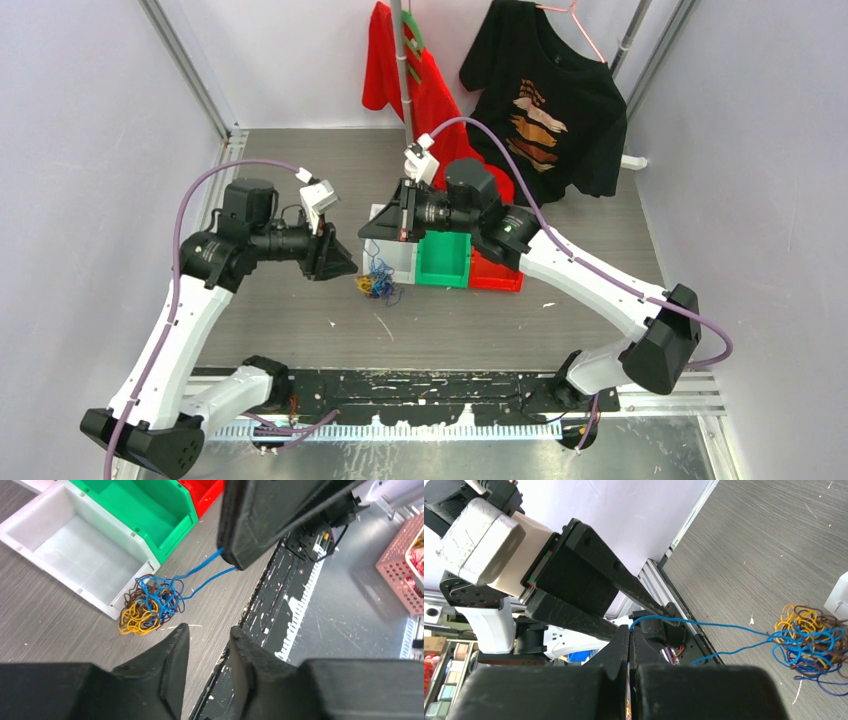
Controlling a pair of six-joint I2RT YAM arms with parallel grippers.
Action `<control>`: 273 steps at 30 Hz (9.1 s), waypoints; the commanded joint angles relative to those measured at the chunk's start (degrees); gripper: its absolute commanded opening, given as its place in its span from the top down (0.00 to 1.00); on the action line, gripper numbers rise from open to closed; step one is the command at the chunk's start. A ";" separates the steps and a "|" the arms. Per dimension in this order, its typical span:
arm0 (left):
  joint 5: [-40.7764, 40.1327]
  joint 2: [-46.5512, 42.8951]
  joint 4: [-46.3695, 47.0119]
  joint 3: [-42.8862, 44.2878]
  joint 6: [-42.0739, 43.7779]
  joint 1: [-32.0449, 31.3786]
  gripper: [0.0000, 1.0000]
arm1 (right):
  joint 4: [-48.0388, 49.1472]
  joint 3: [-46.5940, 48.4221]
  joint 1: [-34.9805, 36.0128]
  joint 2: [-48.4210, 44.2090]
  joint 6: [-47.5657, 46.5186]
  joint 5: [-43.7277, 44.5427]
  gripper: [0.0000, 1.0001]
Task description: Untangle the cables
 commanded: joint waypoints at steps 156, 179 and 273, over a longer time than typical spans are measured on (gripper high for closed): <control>-12.06 18.88 21.92 16.77 -13.65 -0.44 1.00 | -17.34 -16.09 -4.08 -20.30 -15.61 36.21 0.15; -35.52 34.38 28.96 16.80 6.69 -7.57 1.00 | -17.95 -18.76 -6.33 -22.46 -16.80 36.15 0.17; -4.37 14.22 -2.26 -12.75 22.18 7.89 1.00 | -7.07 12.87 1.16 35.08 -26.83 51.73 0.99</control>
